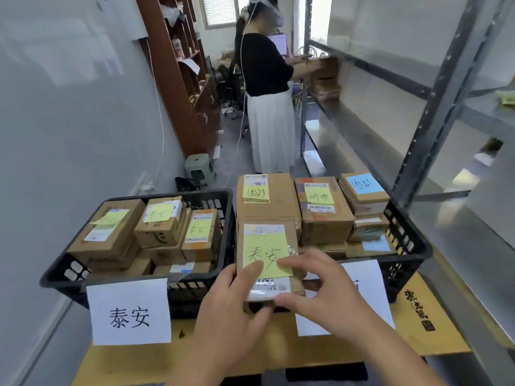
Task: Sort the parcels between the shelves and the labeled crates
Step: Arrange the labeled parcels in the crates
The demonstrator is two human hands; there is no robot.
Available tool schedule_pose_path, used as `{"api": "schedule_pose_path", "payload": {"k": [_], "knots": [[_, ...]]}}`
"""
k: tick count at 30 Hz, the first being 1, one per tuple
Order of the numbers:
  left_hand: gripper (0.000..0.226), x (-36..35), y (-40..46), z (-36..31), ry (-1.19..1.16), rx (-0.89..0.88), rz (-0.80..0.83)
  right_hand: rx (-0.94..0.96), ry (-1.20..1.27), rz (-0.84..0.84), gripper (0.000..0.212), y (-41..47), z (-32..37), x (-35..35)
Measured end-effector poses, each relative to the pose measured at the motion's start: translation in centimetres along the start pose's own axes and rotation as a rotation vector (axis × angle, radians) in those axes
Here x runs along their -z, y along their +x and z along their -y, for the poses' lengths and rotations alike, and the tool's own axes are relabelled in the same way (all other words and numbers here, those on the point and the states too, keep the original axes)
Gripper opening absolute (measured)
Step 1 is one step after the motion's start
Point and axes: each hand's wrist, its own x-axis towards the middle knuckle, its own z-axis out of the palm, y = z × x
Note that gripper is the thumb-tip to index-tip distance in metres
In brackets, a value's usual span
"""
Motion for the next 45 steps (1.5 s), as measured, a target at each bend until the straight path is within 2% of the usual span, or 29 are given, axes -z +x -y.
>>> {"api": "schedule_pose_path", "payload": {"k": [8, 18, 26, 30, 33, 37, 42, 45], "knots": [[0.065, 2.2, 2.9, 2.8, 0.062, 0.172, -0.076, 0.094, -0.044, 0.1, 0.054, 6.2, 0.2, -2.2], [0.063, 6.1, 5.0, 11.1, 0.016, 0.315, -0.079, 0.13, -0.153, 0.232, 0.054, 12.8, 1.4, -9.6], [0.064, 10.8, 9.3, 20.1, -0.03, 0.275, -0.025, 0.194, -0.141, 0.14, 0.052, 19.4, 3.0, -17.0], [0.066, 13.7, 11.4, 24.3, -0.08, 0.266, -0.027, 0.17, -0.064, 0.11, 0.046, 22.3, 3.8, -18.7], [0.066, 16.4, 11.4, 27.7, -0.132, 0.312, -0.035, 0.123, -0.104, 0.074, 0.046, 24.3, 3.9, -20.0], [0.061, 19.8, 11.0, 31.6, -0.173, 0.35, -0.098, 0.035, -0.399, 0.106, 0.068, 27.9, 4.2, -22.8], [0.063, 22.2, 11.0, 34.9, -0.168, 0.4, -0.147, -0.035, -0.691, 0.304, 0.113, 32.7, 5.2, -28.4], [0.064, 22.7, 11.1, 36.1, -0.16, 0.412, -0.144, -0.109, -0.774, 0.374, 0.121, 34.8, 4.6, -31.3]]}}
